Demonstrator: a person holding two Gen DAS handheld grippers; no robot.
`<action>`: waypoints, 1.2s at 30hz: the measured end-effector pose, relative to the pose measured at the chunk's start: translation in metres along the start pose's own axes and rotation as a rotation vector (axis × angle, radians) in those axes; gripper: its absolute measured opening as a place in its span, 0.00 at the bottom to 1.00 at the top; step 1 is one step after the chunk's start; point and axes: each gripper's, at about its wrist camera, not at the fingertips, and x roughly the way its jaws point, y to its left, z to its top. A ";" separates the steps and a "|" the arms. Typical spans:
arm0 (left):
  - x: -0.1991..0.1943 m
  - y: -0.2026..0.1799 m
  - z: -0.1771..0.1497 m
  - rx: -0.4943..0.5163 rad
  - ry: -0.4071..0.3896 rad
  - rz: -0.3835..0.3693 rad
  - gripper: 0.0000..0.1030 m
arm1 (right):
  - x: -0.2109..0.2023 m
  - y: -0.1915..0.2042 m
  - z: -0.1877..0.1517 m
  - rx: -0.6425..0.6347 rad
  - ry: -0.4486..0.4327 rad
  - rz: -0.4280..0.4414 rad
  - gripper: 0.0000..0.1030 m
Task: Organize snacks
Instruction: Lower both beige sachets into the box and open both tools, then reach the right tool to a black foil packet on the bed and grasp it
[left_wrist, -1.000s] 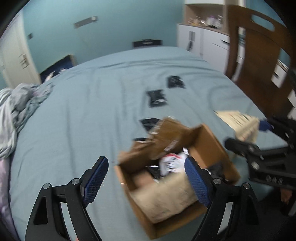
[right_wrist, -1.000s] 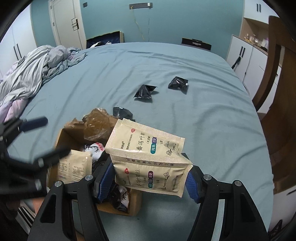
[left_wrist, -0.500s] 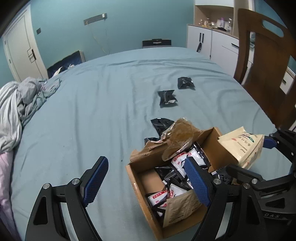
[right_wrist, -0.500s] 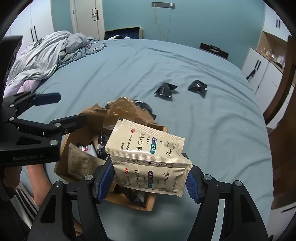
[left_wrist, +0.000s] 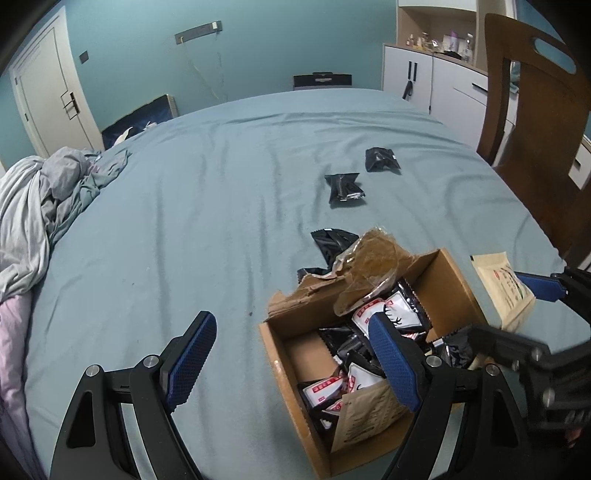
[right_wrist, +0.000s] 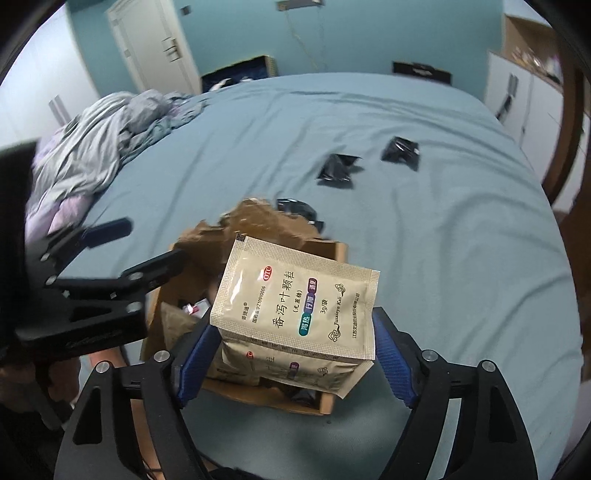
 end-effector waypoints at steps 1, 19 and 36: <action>0.000 0.000 0.000 0.001 -0.001 0.002 0.83 | 0.000 -0.003 0.001 0.020 0.003 -0.001 0.76; 0.005 0.009 0.004 -0.043 0.012 0.027 0.83 | -0.001 0.022 -0.002 -0.151 -0.060 -0.046 0.81; 0.006 0.009 0.010 -0.030 0.009 0.031 0.83 | -0.012 -0.013 0.016 0.046 -0.074 -0.345 0.81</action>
